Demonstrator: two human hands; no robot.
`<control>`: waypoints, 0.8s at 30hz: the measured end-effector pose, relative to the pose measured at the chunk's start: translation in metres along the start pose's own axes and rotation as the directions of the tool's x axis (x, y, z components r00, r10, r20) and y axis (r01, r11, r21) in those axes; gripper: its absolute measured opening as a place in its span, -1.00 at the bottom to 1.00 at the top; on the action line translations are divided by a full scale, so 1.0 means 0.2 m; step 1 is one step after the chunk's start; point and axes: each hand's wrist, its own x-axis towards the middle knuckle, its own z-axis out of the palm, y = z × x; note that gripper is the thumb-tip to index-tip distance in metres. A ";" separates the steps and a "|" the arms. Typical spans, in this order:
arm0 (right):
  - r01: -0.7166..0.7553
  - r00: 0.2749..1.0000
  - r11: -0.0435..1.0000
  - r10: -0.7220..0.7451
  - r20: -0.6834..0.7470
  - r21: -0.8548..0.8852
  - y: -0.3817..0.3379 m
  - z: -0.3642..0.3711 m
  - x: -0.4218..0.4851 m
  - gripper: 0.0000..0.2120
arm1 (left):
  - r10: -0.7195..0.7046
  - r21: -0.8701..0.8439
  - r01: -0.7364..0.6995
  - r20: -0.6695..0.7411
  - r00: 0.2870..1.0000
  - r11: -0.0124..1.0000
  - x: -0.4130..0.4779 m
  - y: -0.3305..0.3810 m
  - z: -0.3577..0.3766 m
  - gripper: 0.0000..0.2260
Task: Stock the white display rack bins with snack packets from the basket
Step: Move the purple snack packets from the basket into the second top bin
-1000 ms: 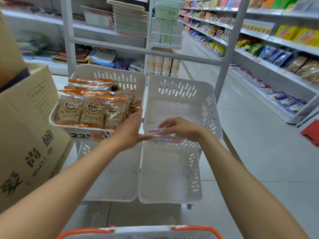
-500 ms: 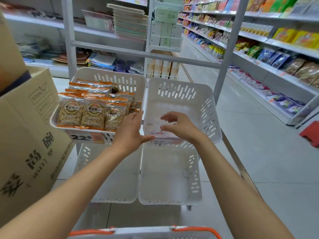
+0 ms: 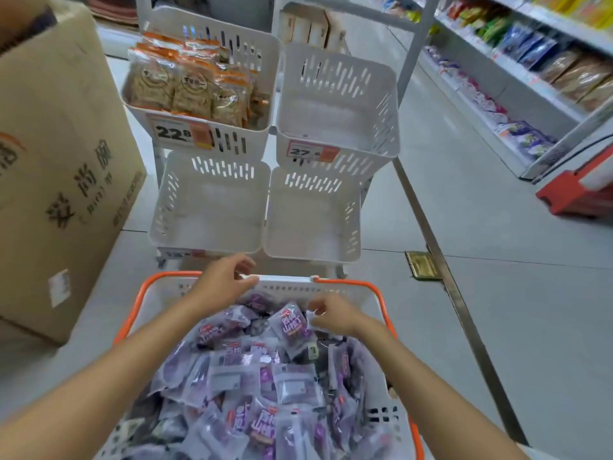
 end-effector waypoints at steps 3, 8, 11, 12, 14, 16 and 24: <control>0.061 0.996 0.994 -0.066 -0.055 -0.088 -0.03 0.21 0.09 -0.52 | -0.041 -0.048 0.042 0.005 0.999 0.998 -0.12 -0.11 0.04 -0.84; 0.092 0.993 0.812 -0.120 -0.012 -0.576 -0.03 0.34 0.22 -0.34 | -0.018 -0.032 0.019 0.003 1.000 0.999 -0.21 -0.16 0.05 -0.80; 0.141 0.985 0.843 -0.171 -0.011 -0.519 -0.03 0.28 0.19 -0.65 | -0.035 -0.057 0.035 0.007 0.999 0.998 -0.24 -0.13 0.03 -0.73; 0.163 0.981 0.909 -0.192 -0.038 -0.383 -0.05 0.24 0.15 -0.71 | -0.025 -0.049 0.025 0.018 1.000 0.998 -0.25 -0.10 0.02 -0.65; 0.246 0.961 0.967 -0.251 -0.118 -0.060 -0.10 0.17 0.08 -0.86 | -0.010 -0.057 0.017 0.116 0.993 0.998 -0.28 -0.05 0.03 -0.37; 0.354 0.934 0.900 -0.324 -0.154 0.256 -0.20 0.13 -0.01 -0.90 | -0.024 -0.123 0.059 0.268 0.963 0.991 -0.30 -0.01 0.05 -0.25; 0.333 0.942 0.942 -0.332 -0.042 0.032 -0.34 0.48 -0.04 -0.28 | -0.265 -0.509 0.301 0.145 0.953 0.807 -0.30 -0.29 -0.09 -0.83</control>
